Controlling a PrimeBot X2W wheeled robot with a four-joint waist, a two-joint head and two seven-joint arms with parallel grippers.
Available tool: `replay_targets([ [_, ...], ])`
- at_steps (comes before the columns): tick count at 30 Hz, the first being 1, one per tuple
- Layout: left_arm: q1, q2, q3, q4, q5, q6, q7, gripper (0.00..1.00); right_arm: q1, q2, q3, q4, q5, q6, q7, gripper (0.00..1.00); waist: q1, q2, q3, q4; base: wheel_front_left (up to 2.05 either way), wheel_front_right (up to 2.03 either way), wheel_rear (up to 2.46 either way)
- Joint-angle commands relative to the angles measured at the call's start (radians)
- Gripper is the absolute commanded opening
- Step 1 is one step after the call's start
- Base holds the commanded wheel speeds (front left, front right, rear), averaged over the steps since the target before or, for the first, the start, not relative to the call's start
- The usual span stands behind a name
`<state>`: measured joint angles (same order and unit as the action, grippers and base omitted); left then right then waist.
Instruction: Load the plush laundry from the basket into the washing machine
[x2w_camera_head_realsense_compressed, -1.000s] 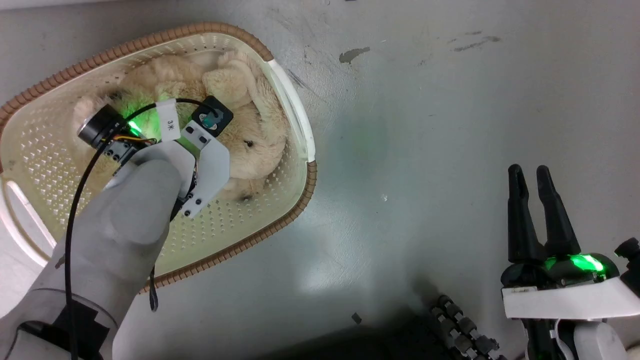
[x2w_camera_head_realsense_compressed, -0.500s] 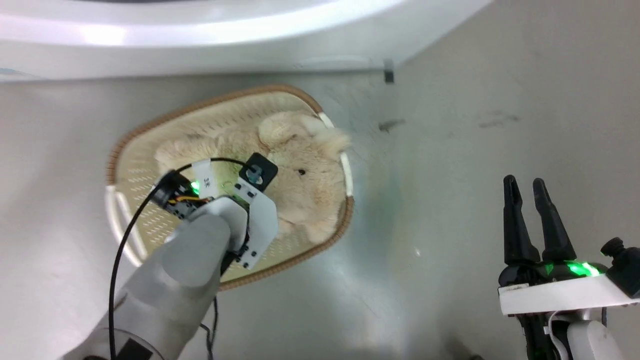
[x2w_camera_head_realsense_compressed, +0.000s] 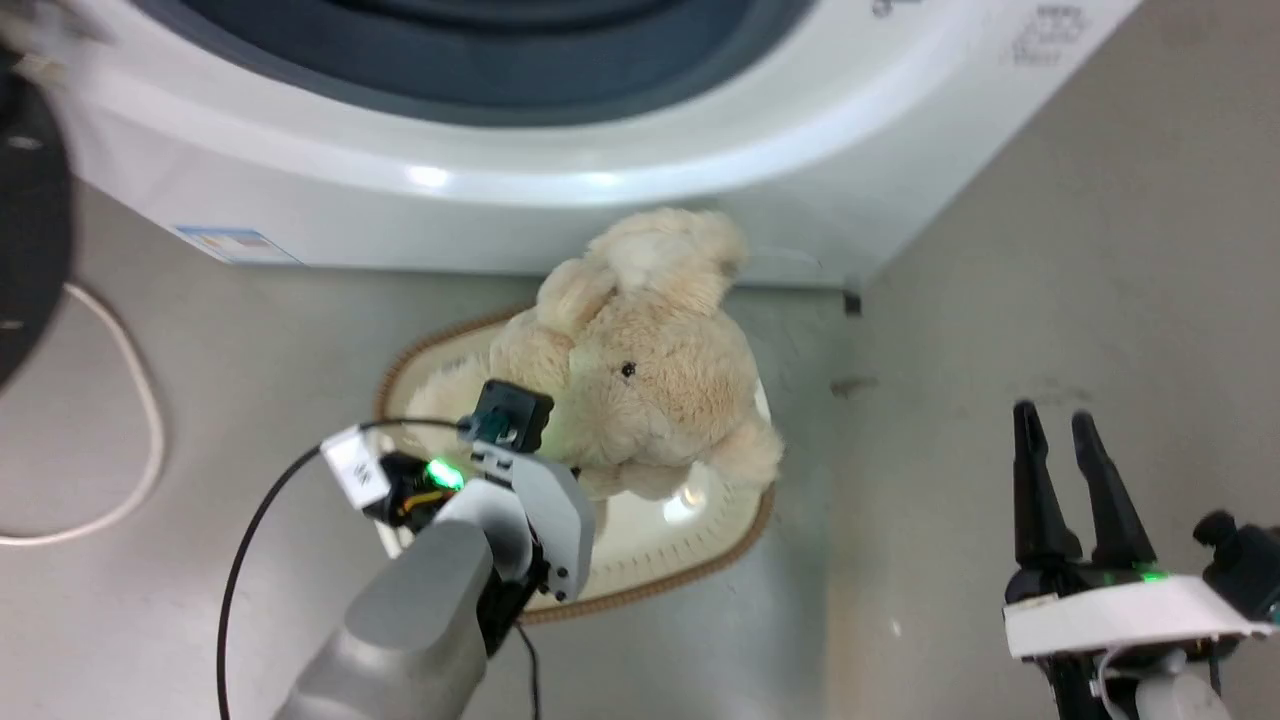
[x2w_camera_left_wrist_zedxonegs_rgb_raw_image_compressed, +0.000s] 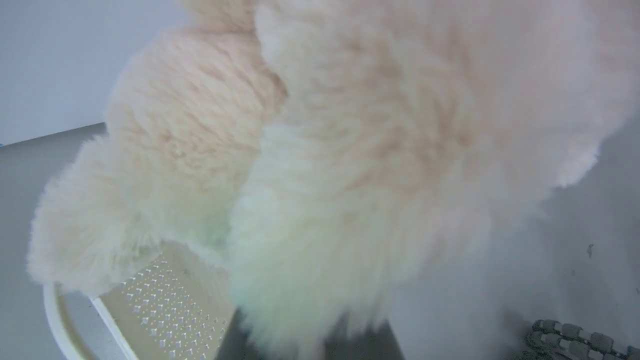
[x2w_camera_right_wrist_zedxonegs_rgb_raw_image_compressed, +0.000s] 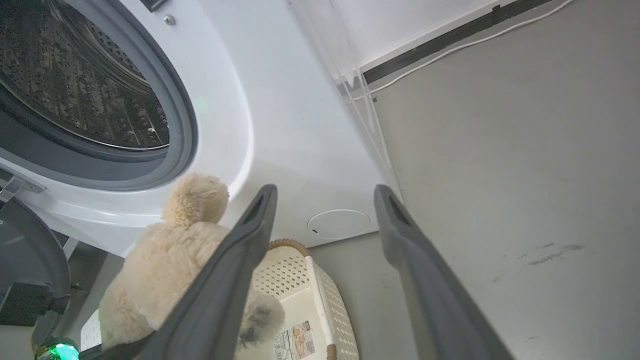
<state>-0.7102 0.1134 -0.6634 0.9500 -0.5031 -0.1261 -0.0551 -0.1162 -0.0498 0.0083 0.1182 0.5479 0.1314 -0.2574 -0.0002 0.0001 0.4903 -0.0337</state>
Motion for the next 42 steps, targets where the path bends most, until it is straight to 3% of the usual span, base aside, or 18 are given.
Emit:
replay_targets([
  [1, 0.017, -0.006, 0.011, -0.013, -0.016, -0.003, -0.023, 0.0, 0.014, 0.0, -0.005, 0.008, -0.006, -0.001, -0.004, 1.0, 0.0002, -0.0001, -0.069, 0.05, 0.0, 0.0, 0.0],
  [11, 0.143, -0.037, 0.068, -0.106, -0.098, 0.026, -0.159, 0.0, 0.075, 0.0, -0.016, 0.059, -0.011, -0.001, -0.004, 1.0, 0.0002, -0.0001, -0.237, 0.109, 0.0, 0.0, 0.0],
  [22, 0.258, -0.02, 0.151, -0.312, -0.113, 0.113, -0.204, 0.0, 0.121, 0.0, -0.006, 0.087, 0.016, -0.001, -0.004, 1.0, 0.0002, -0.0001, -0.343, 0.097, 0.0, 0.0, 0.0],
  [32, 0.262, -0.004, 0.26, -0.47, -0.11, 0.169, -0.206, 0.0, 0.11, 0.0, 0.026, 0.066, -0.008, -0.001, -0.004, 1.0, 0.0002, -0.0001, -0.314, 0.042, 0.0, 0.0, 0.0],
  [42, 0.126, -0.02, 0.367, -0.475, -0.116, 0.149, -0.207, 0.0, 0.051, 0.0, 0.043, 0.039, -0.019, -0.001, -0.004, 1.0, 0.0002, -0.0001, -0.207, -0.021, 0.0, 0.0, 0.0],
])
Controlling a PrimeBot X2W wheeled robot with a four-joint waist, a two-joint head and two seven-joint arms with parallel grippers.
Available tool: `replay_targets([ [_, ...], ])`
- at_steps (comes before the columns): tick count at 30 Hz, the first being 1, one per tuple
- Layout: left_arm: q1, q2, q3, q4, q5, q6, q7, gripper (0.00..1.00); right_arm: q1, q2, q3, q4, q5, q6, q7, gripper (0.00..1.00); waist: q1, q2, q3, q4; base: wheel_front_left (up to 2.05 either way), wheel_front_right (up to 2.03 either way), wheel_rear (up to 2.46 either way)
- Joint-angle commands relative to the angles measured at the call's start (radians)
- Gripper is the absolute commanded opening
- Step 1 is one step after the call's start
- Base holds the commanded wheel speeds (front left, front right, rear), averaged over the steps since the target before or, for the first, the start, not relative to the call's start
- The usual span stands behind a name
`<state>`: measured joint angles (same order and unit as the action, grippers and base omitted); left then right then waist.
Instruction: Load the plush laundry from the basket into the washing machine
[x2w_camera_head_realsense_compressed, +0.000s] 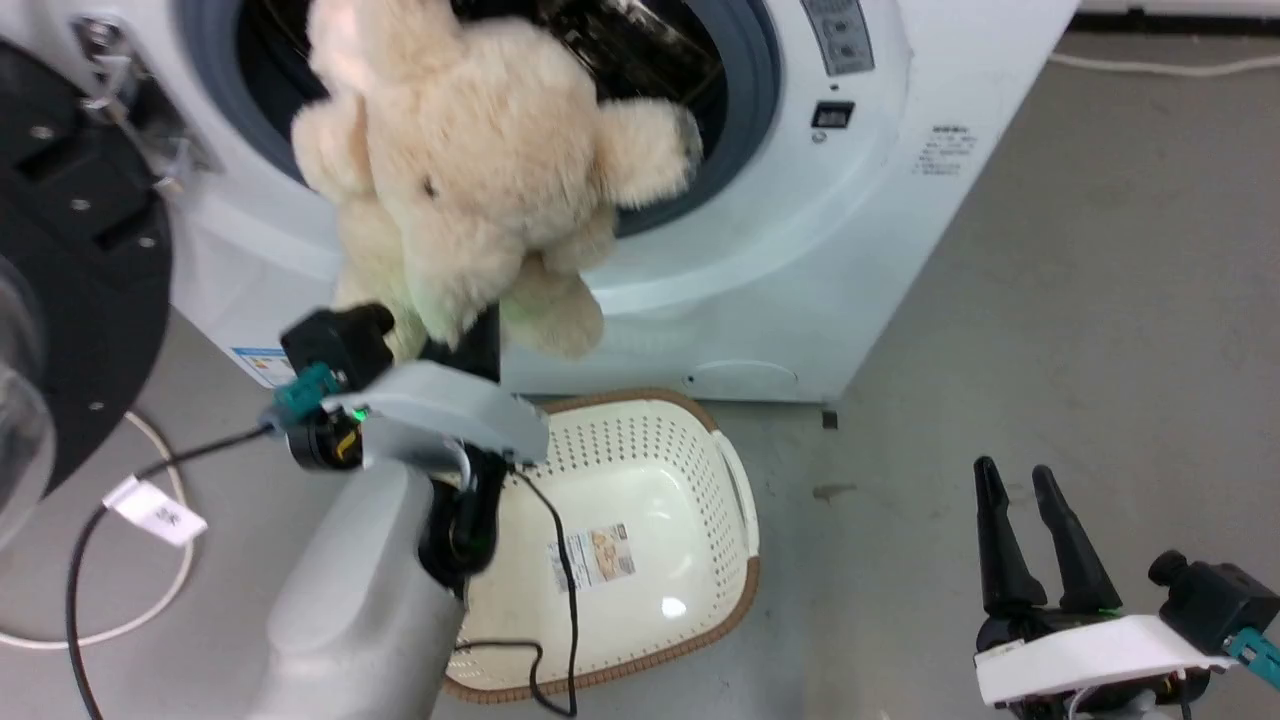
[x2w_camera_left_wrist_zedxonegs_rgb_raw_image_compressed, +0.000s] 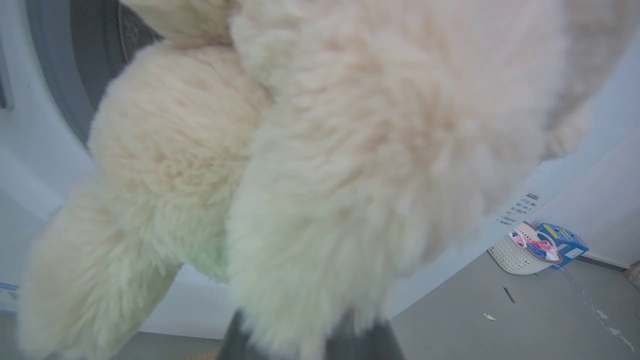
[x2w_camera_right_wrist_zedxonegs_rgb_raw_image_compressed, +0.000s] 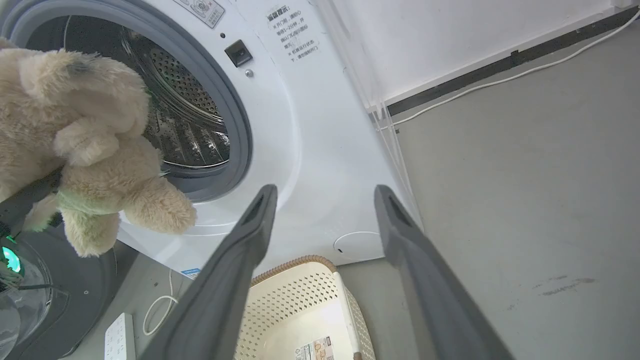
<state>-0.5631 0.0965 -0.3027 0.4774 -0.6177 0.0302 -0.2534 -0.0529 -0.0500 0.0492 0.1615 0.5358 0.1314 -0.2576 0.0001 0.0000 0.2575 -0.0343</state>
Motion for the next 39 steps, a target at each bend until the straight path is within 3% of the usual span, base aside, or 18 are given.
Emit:
replay_targets([
  [1, -0.038, -0.004, 0.015, 0.005, 0.0, -0.01, -0.008, 0.0, -0.017, 0.0, 0.003, -0.007, -0.007, -0.001, -0.004, 1.0, -0.0001, 0.0, 0.038, -0.027, 0.0, 0.0, 0.0],
  [11, -0.203, 0.009, 0.089, 0.094, 0.024, -0.044, -0.008, 0.0, -0.053, 0.0, 0.0, -0.033, -0.003, -0.001, -0.004, 1.0, -0.0001, 0.0, 0.15, -0.077, 0.0, 0.0, 0.0],
  [18, -0.354, 0.055, 0.119, 0.164, 0.082, -0.061, -0.008, 0.0, -0.079, 0.0, 0.002, -0.053, 0.006, -0.001, -0.004, 1.0, -0.0001, 0.0, 0.234, -0.107, 0.0, 0.0, 0.0],
  [31, -0.554, 0.138, 0.087, 0.225, 0.236, -0.048, -0.008, 0.0, -0.102, 0.0, 0.014, -0.079, 0.035, -0.001, -0.004, 1.0, -0.0001, 0.0, 0.33, -0.152, 0.0, 0.0, 0.0],
  [39, -0.681, 0.183, 0.087, 0.286, 0.258, -0.049, -0.004, 0.0, -0.106, 0.0, 0.02, -0.097, 0.054, -0.001, -0.004, 1.0, -0.0001, 0.0, 0.396, -0.188, 0.0, 0.0, 0.0],
])
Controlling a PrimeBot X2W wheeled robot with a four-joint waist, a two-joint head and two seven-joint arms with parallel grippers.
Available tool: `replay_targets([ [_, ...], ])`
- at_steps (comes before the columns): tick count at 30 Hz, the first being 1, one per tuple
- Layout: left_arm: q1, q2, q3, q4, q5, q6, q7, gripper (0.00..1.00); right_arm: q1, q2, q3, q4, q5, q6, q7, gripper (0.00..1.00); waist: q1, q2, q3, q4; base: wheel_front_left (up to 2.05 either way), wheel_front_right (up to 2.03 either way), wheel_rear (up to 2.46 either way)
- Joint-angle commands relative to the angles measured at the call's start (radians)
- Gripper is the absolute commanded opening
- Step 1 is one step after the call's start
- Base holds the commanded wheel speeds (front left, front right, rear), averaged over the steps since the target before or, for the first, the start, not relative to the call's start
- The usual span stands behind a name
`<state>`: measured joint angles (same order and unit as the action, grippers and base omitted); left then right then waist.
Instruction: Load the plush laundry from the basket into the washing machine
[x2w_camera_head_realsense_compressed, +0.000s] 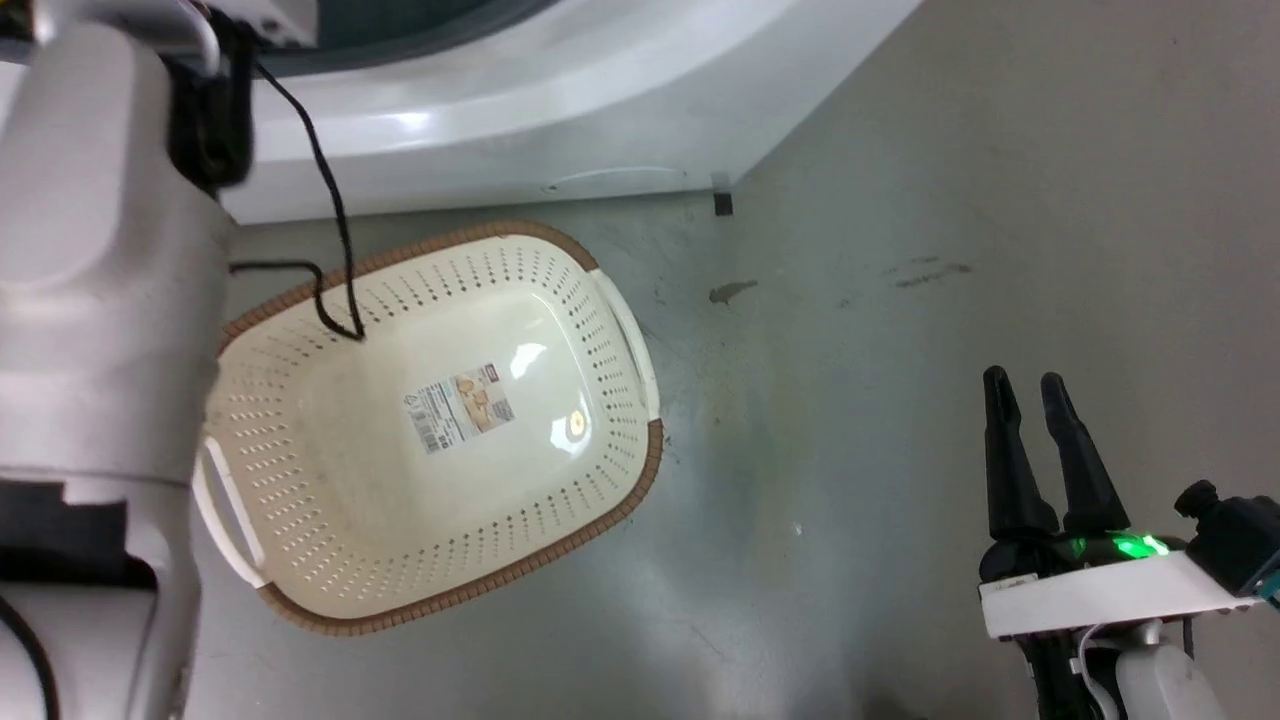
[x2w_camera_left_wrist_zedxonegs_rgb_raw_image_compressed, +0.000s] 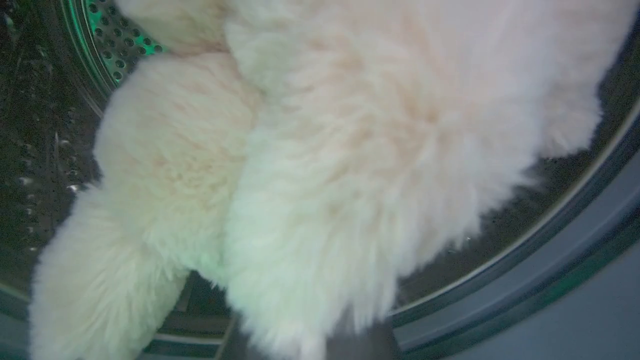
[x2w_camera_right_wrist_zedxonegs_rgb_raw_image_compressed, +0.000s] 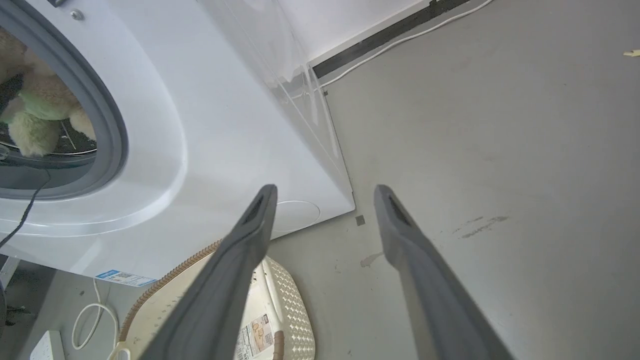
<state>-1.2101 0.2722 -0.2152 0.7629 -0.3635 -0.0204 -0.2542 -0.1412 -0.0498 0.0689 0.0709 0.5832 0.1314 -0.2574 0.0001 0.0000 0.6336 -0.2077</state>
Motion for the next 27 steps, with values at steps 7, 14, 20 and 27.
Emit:
replay_targets([
  [7, -0.156, 0.054, -0.009, 0.028, 0.025, 0.004, 0.015, 0.0, -0.021, 0.0, 0.007, -0.026, 0.026, -0.001, -0.004, 1.0, -0.0001, 0.0, 0.084, -0.05, 0.0, 0.0, 0.0],
  [14, -0.24, 0.094, -0.028, 0.037, 0.052, 0.005, 0.043, 0.0, -0.025, 0.0, 0.014, -0.049, 0.042, -0.001, -0.004, 1.0, -0.0001, 0.0, 0.136, -0.083, 0.0, 0.0, 0.0],
  [20, -0.304, 0.124, -0.044, 0.038, 0.073, 0.009, 0.071, 0.0, -0.018, 0.0, 0.022, -0.072, 0.057, -0.001, -0.004, 1.0, -0.0001, 0.0, 0.174, -0.115, 0.0, 0.0, 0.0],
  [27, -0.373, 0.159, -0.075, 0.032, 0.106, 0.012, 0.116, 0.0, 0.006, 0.0, 0.032, -0.093, 0.072, -0.001, -0.004, 1.0, -0.0001, 0.0, 0.208, -0.15, 0.0, 0.0, 0.0],
])
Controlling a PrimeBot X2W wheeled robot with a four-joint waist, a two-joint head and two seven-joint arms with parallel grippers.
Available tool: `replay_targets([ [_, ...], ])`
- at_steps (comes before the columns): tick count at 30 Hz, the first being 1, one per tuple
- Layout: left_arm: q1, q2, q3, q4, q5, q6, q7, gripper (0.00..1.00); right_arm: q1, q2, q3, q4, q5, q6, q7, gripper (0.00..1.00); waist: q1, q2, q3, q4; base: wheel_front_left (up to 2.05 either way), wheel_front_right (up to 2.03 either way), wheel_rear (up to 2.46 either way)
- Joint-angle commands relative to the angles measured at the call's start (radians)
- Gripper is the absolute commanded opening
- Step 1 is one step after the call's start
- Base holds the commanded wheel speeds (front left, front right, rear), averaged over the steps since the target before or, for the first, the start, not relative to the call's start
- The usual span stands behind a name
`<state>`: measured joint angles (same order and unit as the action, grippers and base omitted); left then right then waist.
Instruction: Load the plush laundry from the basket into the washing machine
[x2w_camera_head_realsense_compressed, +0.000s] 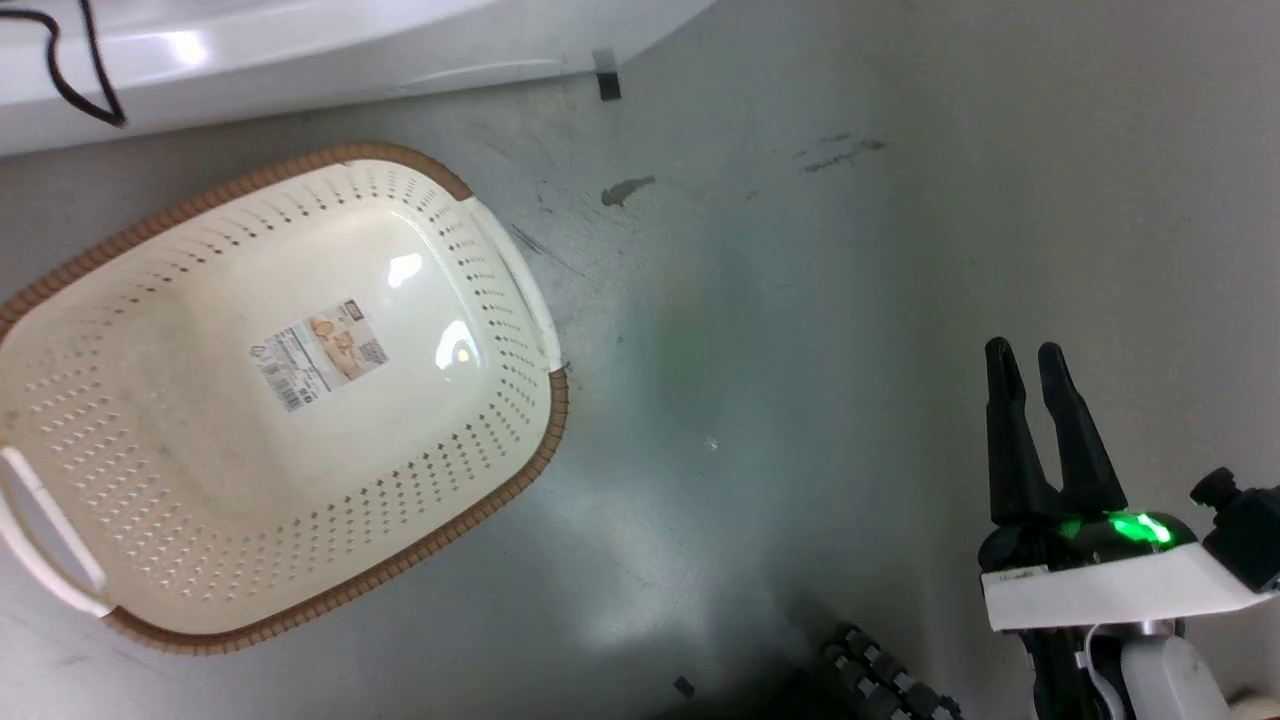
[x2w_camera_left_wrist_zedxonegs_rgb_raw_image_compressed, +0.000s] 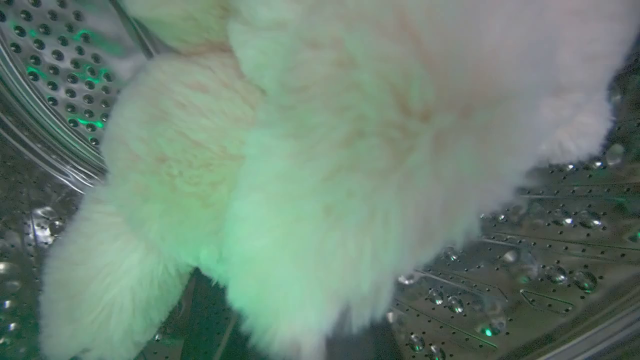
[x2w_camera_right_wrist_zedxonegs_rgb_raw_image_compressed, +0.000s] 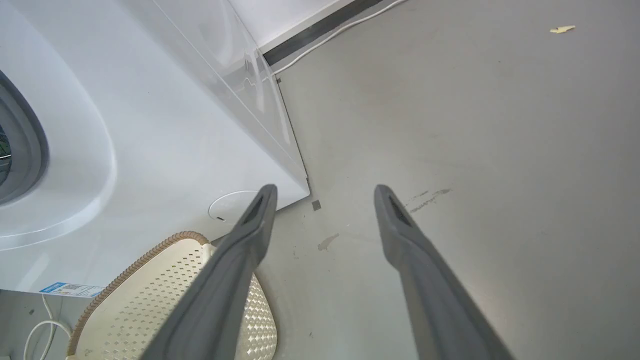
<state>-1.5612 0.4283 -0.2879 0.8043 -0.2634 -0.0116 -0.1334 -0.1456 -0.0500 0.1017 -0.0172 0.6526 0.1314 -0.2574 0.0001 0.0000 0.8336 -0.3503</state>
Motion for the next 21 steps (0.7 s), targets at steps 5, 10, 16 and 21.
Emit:
replay_targets([
  [5, -0.059, 0.011, -0.017, -0.006, 0.018, 0.007, 0.023, 0.0, 0.024, 0.0, 0.0, -0.022, 0.009, -0.001, -0.004, 1.0, -0.0001, 0.0, 0.028, -0.018, 0.0, 0.0, 0.0],
  [10, -0.074, 0.009, -0.02, 0.01, 0.013, 0.018, 0.036, 0.0, 0.029, 0.0, -0.003, -0.032, 0.011, -0.001, -0.004, 1.0, -0.0001, 0.0, 0.039, -0.016, 0.0, 0.0, 0.0],
  [16, -0.08, 0.0, -0.015, 0.028, -0.003, 0.027, 0.019, 1.0, 0.02, 0.0, -0.004, -0.028, 0.006, -0.001, -0.004, 1.0, -0.0001, 0.0, 0.041, 0.002, 0.0, 0.0, 0.0],
  [21, -0.068, -0.029, -0.005, 0.06, -0.035, 0.024, 0.006, 1.0, 0.009, 0.0, -0.022, -0.024, -0.017, -0.001, -0.004, 1.0, -0.0001, 0.0, 0.019, 0.03, 0.0, 0.0, 0.0],
])
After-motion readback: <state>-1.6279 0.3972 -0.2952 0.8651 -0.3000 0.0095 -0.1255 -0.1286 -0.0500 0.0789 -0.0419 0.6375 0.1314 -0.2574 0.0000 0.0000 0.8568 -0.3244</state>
